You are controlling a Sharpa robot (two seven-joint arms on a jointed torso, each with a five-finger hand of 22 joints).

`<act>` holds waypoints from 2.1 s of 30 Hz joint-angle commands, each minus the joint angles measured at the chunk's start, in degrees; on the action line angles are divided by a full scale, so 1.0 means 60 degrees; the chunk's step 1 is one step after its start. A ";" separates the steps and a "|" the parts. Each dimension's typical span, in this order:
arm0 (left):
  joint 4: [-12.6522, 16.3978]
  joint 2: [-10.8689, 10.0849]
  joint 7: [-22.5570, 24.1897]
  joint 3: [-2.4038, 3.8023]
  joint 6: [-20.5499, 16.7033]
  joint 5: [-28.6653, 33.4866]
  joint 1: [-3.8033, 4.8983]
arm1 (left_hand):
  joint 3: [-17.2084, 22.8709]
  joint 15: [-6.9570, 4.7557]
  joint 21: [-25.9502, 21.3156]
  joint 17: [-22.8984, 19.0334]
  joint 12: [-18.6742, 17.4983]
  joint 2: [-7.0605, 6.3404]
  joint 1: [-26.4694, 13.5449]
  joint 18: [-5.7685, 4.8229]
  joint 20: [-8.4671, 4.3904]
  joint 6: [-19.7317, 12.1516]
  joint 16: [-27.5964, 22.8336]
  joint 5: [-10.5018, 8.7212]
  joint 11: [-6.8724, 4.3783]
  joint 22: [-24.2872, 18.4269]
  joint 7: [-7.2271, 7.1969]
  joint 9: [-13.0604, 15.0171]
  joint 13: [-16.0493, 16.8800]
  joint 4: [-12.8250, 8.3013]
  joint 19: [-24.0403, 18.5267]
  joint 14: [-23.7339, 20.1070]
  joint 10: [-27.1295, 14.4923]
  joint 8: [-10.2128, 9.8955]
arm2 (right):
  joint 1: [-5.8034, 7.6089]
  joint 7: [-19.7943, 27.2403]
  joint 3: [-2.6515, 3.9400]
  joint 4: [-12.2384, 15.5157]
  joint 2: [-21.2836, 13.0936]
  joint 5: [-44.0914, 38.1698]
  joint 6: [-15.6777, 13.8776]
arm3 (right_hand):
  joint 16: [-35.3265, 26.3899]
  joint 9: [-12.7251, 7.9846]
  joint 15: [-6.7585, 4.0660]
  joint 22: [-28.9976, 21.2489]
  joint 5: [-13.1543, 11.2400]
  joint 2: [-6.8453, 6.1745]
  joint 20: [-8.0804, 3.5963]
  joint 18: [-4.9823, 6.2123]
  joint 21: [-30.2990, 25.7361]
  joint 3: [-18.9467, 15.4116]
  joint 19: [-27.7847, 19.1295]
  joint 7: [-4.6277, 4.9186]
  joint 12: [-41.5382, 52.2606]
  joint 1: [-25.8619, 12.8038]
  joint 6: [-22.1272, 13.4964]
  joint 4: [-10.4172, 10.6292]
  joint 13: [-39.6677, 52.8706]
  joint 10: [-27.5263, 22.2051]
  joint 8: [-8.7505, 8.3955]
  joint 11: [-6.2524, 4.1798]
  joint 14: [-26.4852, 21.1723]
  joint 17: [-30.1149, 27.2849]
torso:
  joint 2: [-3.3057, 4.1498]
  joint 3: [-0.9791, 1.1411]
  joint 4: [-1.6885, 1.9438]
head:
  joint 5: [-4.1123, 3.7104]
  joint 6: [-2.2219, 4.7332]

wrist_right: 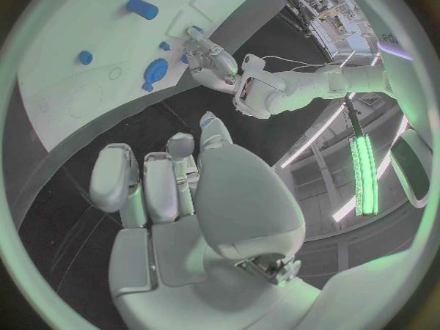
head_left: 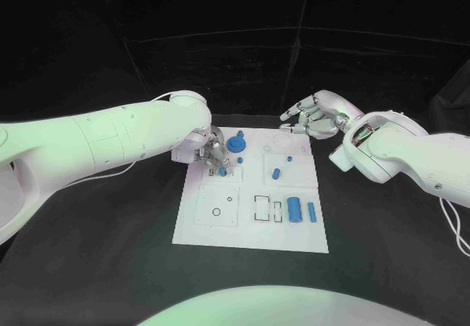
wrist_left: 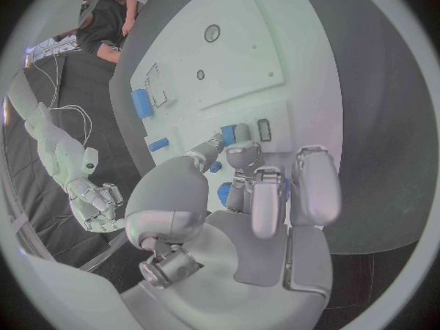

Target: Assemble the parts on the task board

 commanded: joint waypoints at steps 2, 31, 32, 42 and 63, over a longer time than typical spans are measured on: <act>-0.0004 0.0006 -0.0014 0.0001 -0.0074 0.0041 0.0010 | -0.0230 -0.0006 -0.0020 0.2516 0.0049 -0.0092 -0.0264 0.0066 -0.0009 0.0074 0.0031 -0.0035 0.0007 -0.0005 0.0042 0.0027 -0.0008 0.0112 0.0021 0.0993 -0.0044 -0.0050 | 0.0017 0.0054 0.0006 0.0022 -0.0004 0.0019 0.0000 | -0.0066 -0.0011 -0.0056 -0.0019 0.0048 0.0073 0.0034 0.0088 -0.0047 -0.0074 -0.0070 0.0024 -0.0038 0.0042 -0.0069 0.0011 -0.0015 -0.0049 0.0040 -0.0003 0.0290 -0.0014 | 0.0002 -0.0003 0.0001 | 0.0003 0.0003; 0.1074 -0.1131 0.0097 0.0776 -0.0912 0.0129 0.0120 | -0.2056 0.0034 -0.0288 0.2516 -0.0375 -0.0530 -0.0544 0.0119 0.0008 -0.0195 0.0031 -0.0040 0.0084 -0.0230 0.0141 0.0087 -0.0507 0.0549 -0.0082 0.0993 -0.0395 -0.0461 | 0.0016 0.0074 0.0006 -0.0042 -0.0034 0.0019 -0.0017 | -0.0077 -0.0012 -0.0056 -0.0048 0.0049 0.0069 0.0034 0.0094 -0.0064 -0.0080 -0.0089 0.0026 -0.0056 0.0040 -0.0073 0.0013 -0.0033 -0.0063 0.0039 -0.0001 0.0287 -0.0027 | -0.0008 -0.0007 0.0013 | -0.0051 0.0137; 0.1140 -0.1200 0.0104 0.0861 -0.0928 0.0145 0.0148 | -0.2097 0.0049 -0.0320 0.2516 -0.0429 -0.0522 -0.0521 0.0128 0.0012 -0.0223 0.0031 -0.0037 0.0094 -0.0262 0.0159 0.0074 -0.0569 0.0553 -0.0098 0.0993 -0.0434 -0.0494 | 0.0016 0.0075 0.0006 -0.0049 -0.0035 0.0019 -0.0018 | -0.0077 -0.0012 -0.0056 -0.0048 0.0049 0.0069 0.0034 0.0094 -0.0064 -0.0080 -0.0089 0.0026 -0.0056 0.0040 -0.0073 0.0013 -0.0033 -0.0063 0.0039 -0.0001 0.0287 -0.0027 | -0.0008 -0.0003 0.0010 | -0.0048 0.0152; 0.0998 -0.1490 0.0207 0.1201 -0.1082 0.0446 0.0521 | -0.2658 0.0259 -0.0630 0.2516 -0.1020 -0.0272 0.0023 0.0191 0.0200 -0.0646 0.0031 -0.0033 0.0344 -0.0545 0.0439 -0.0260 -0.1245 0.0559 -0.0249 0.0993 -0.0953 -0.1111 | 0.0015 0.0075 0.0005 -0.0131 -0.0006 0.0019 -0.0010 | -0.0077 -0.0012 -0.0056 -0.0048 0.0049 0.0069 0.0034 0.0094 -0.0064 -0.0080 -0.0089 0.0026 -0.0056 0.0040 -0.0073 0.0013 -0.0033 -0.0063 0.0039 -0.0001 0.0287 -0.0027 | -0.0003 -0.0011 0.0015 | 0.0006 0.0345; -0.1348 -0.0271 0.0421 0.0945 -0.0994 -0.1196 0.0158 | -0.3050 0.0380 -0.0848 0.2516 -0.1508 0.0129 0.0919 0.0246 0.0349 -0.0596 0.0031 -0.0031 0.0471 -0.0714 0.0571 -0.0762 -0.1881 0.0411 -0.0340 0.0993 -0.1312 -0.1671 | 0.0009 0.0115 0.0004 -0.0216 0.0133 0.0019 0.0013 | -0.0076 -0.0015 -0.0053 -0.0051 0.0059 0.0070 0.0035 0.0094 -0.0070 -0.0098 -0.0091 0.0030 -0.0061 0.0039 -0.0093 0.0020 -0.0041 -0.0075 0.0037 0.0002 0.0287 -0.0019 | 0.0014 -0.0012 -0.0013 | 0.0125 0.0545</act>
